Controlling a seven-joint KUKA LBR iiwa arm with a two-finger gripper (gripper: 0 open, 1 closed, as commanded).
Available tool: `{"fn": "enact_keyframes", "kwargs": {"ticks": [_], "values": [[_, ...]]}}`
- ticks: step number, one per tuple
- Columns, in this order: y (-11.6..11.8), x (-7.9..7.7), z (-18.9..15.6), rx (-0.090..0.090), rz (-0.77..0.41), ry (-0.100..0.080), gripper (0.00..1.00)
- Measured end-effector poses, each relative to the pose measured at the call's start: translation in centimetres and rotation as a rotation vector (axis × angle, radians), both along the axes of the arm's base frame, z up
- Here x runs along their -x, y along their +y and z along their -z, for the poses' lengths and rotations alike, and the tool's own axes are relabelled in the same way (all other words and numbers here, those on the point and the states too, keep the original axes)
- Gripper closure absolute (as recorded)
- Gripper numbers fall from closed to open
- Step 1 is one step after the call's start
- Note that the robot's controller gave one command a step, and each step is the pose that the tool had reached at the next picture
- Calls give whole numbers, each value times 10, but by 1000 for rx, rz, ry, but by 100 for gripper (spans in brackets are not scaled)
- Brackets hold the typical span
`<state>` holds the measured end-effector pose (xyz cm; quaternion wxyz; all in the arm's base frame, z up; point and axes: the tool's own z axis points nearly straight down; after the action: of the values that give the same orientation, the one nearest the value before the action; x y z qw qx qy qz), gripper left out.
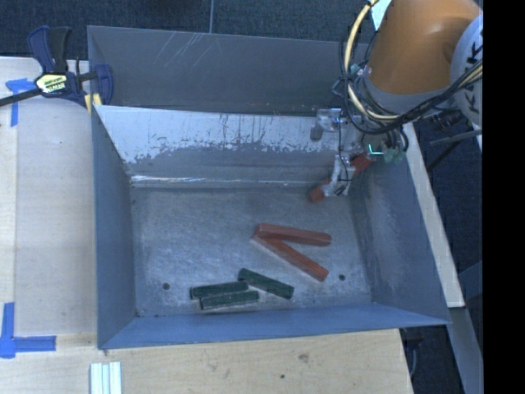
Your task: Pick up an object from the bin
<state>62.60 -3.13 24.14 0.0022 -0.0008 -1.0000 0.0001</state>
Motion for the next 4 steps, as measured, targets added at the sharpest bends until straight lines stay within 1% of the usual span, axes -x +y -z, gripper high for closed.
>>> {"fn": "enact_keyframes", "kwargs": {"ticks": [1, 2, 3, 4], "values": [[-19, 59, 115, 0, 54, 3, 0], [-19, 56, 110, 1, 53, -8, 100], [-19, 56, 110, 1, 52, -8, 0], [-19, 56, 110, 1, 52, -8, 100]]}}
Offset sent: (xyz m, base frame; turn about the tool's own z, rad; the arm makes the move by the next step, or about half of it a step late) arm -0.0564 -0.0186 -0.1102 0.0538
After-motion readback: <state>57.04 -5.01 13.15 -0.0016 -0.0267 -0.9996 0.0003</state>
